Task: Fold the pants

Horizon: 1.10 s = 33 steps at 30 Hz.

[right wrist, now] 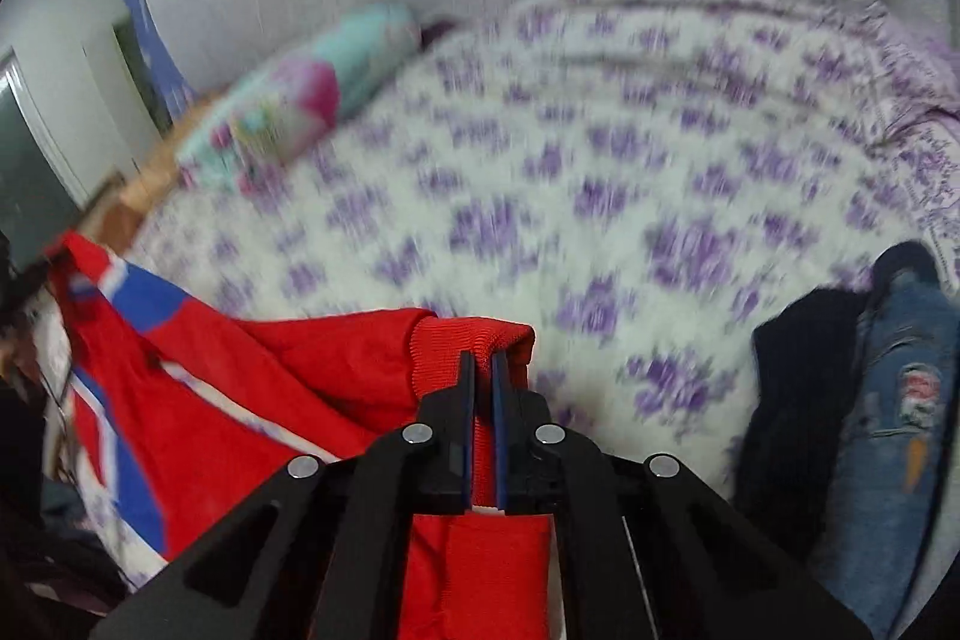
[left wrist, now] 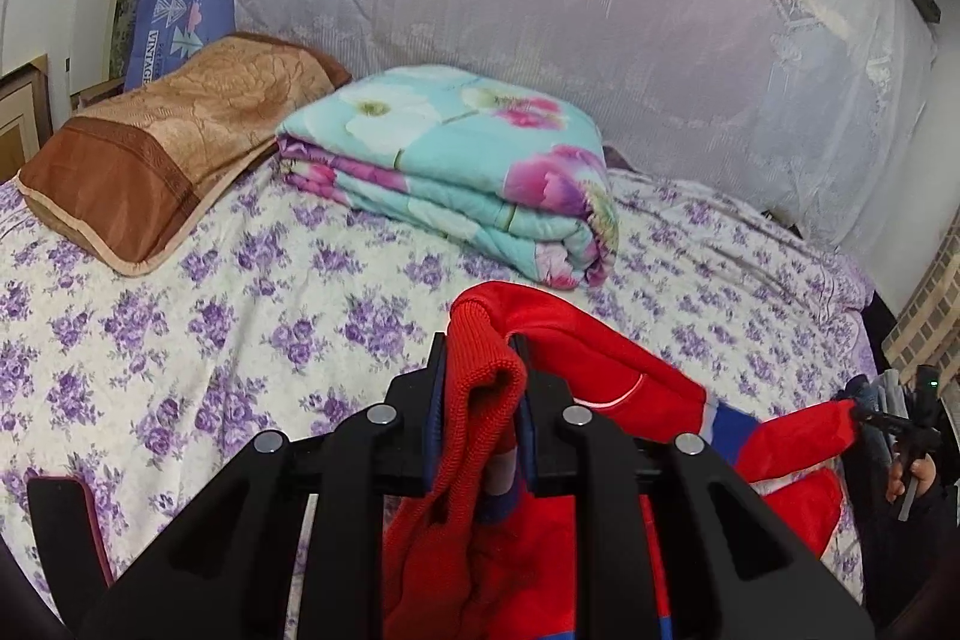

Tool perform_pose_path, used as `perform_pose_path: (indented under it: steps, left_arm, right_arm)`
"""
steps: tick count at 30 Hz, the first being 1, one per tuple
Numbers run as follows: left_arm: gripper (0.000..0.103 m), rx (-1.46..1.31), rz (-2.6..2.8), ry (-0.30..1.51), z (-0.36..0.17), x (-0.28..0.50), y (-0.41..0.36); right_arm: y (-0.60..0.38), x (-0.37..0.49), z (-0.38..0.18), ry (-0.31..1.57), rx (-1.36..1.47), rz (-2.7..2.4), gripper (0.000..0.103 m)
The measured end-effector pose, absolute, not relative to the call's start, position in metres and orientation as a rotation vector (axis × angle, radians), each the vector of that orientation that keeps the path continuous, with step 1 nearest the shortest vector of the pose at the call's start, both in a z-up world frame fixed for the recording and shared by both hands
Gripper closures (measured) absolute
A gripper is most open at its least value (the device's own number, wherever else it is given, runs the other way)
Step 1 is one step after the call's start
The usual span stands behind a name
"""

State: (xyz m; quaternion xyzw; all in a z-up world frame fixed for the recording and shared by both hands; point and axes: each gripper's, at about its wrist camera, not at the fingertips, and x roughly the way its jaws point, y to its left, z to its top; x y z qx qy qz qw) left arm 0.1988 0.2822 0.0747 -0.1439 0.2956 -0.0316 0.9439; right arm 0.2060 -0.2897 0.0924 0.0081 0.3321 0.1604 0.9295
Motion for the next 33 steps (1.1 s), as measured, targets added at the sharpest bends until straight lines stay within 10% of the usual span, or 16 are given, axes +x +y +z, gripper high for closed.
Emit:
perform_pose_path:
  steps: [9, 10, 12, 13, 22, 23, 24, 33]
  left_arm:
    - [0.083, -0.339, 0.001, 0.640, 0.059, 0.267, 0.294]
    - [0.079, -0.345, 0.033, 0.666, 0.050, 0.282, 0.298]
    - [0.077, -0.381, 0.133, 0.758, 0.018, 0.316, 0.312]
    - [0.077, -0.406, 0.176, 0.806, 0.002, 0.328, 0.318]
    - [0.074, -0.413, 0.185, 0.838, -0.033, 0.331, 0.325]
    - [0.074, -0.414, 0.179, 0.843, -0.034, 0.331, 0.323]
    - [0.074, -0.411, 0.176, 0.848, -0.036, 0.331, 0.321]
    - [0.063, -0.352, 0.188, 0.847, -0.046, 0.333, 0.310]
  right_arm:
    - [-0.286, 0.306, 0.127, 0.725, 0.165, 0.156, 0.093]
    - [-0.285, 0.332, 0.124, 0.731, 0.195, 0.073, 0.088]
    - [-0.273, 0.365, 0.109, 0.762, 0.095, -0.118, 0.037]
    - [-0.266, 0.376, 0.099, 0.771, 0.032, -0.206, 0.033]
    - [-0.260, 0.367, 0.061, 0.813, 0.066, 0.058, 0.034]
    - [-0.259, 0.369, 0.059, 0.815, 0.065, 0.063, 0.054]
    - [-0.256, 0.369, 0.056, 0.814, 0.074, 0.086, 0.100]
    - [-0.248, 0.302, 0.124, 0.934, 0.303, 0.306, 0.100]
